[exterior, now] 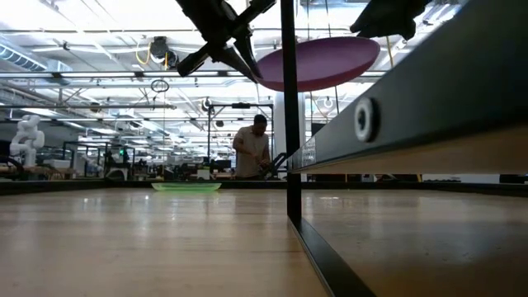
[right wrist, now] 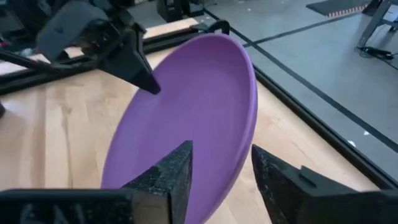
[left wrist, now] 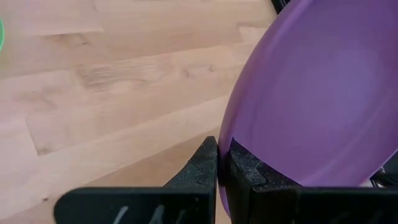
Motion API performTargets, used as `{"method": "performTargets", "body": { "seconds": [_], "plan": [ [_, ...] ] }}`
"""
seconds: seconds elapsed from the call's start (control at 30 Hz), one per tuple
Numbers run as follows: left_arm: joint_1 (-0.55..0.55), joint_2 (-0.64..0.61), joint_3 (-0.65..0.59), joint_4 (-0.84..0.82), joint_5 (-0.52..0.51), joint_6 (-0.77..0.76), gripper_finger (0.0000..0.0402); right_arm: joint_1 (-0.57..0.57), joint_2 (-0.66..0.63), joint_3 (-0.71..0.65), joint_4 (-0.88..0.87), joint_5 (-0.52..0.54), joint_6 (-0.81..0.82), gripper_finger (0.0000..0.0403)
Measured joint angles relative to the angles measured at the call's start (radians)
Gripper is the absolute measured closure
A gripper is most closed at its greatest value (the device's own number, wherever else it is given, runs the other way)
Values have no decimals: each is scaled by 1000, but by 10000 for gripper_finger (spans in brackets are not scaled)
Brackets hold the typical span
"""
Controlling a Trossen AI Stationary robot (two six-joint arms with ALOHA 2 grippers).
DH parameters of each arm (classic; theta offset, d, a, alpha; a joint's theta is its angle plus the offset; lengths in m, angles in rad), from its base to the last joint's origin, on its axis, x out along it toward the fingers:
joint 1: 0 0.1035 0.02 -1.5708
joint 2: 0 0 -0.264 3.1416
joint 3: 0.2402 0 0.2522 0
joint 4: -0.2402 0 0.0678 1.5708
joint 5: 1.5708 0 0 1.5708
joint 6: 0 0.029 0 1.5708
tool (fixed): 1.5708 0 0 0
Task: Place and stack plates onto a shelf
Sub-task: Stack the purple plate on top of the blue plate on the shelf
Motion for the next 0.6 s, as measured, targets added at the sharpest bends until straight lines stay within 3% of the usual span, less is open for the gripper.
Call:
{"method": "performTargets", "body": {
  "seconds": [0.6],
  "plan": [
    [-24,0,0,4,-17,-19,381,-22,35,0,-35,10,74,382]
  ]
}}
